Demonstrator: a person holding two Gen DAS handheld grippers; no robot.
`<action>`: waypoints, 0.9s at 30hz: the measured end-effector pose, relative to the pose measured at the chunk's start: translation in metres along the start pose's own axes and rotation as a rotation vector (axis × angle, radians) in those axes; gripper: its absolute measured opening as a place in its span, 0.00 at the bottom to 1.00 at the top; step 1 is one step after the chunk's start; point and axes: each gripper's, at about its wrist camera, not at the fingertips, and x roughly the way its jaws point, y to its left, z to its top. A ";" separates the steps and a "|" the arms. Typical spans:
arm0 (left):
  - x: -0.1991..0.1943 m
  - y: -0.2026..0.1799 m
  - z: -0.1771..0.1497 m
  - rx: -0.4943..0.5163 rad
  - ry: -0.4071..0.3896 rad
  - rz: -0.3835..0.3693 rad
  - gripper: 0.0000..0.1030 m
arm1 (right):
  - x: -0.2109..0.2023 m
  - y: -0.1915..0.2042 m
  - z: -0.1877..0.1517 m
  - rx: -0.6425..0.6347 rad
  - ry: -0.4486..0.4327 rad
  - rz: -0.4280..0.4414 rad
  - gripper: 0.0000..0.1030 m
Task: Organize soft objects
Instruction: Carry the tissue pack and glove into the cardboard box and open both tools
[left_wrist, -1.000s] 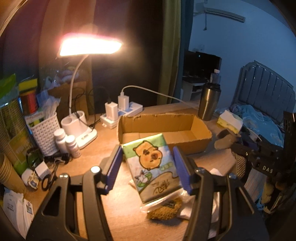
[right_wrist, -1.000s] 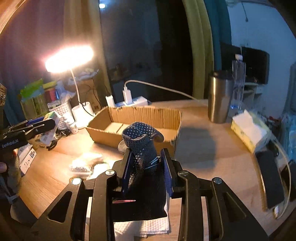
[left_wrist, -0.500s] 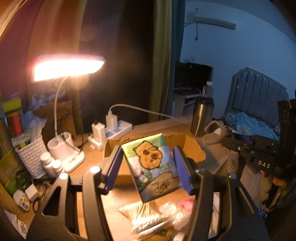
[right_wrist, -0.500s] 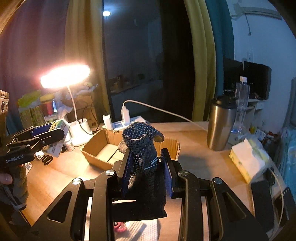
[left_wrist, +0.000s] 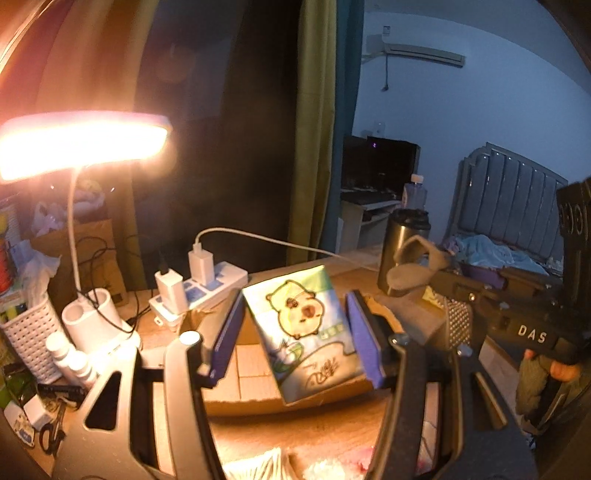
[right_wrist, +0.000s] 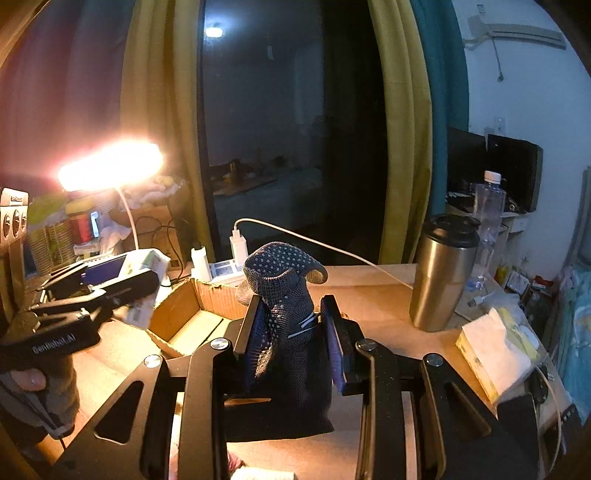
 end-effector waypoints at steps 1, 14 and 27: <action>0.003 -0.002 0.000 0.006 -0.003 0.000 0.56 | 0.003 0.000 0.000 -0.004 -0.001 0.013 0.32; 0.064 -0.006 -0.012 -0.017 0.061 -0.047 0.56 | 0.057 -0.010 -0.006 0.014 0.059 0.016 0.32; 0.123 -0.004 -0.037 -0.034 0.251 -0.031 0.57 | 0.105 -0.019 -0.027 0.032 0.188 0.018 0.33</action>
